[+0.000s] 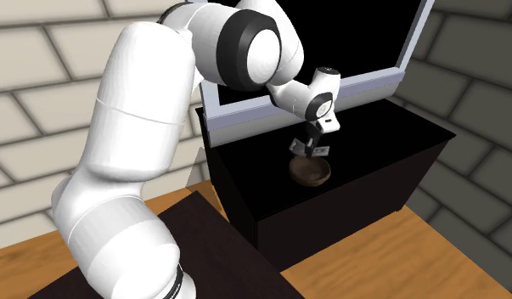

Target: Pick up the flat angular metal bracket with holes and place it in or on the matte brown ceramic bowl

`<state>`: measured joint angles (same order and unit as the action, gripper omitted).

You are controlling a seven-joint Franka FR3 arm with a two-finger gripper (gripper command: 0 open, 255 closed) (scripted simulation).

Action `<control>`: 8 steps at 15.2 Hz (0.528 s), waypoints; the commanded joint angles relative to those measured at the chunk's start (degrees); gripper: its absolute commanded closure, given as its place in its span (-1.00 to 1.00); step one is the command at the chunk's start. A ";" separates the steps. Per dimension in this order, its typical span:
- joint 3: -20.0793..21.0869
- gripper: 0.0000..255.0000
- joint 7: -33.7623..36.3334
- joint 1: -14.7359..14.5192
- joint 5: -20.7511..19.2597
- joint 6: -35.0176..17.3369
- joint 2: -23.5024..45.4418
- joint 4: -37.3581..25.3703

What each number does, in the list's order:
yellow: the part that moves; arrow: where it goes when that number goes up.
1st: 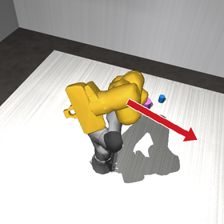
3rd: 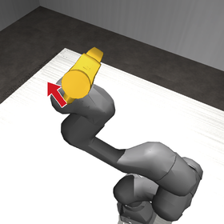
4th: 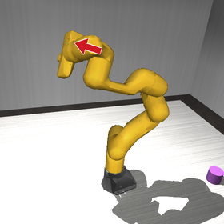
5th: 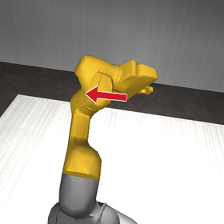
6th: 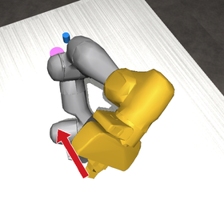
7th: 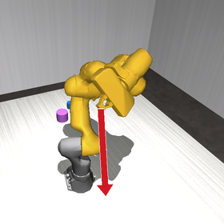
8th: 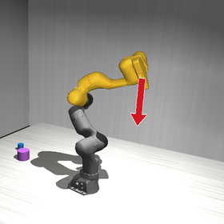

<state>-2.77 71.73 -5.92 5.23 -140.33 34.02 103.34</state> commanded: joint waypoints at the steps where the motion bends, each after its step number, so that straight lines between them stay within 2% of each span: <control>1: -0.02 1.00 -0.93 0.78 0.15 0.28 1.06 -1.29; 8: 0.28 1.00 -1.27 0.98 0.50 -3.17 5.07 -1.85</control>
<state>-2.53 70.53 -4.98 5.69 -143.06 38.54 101.62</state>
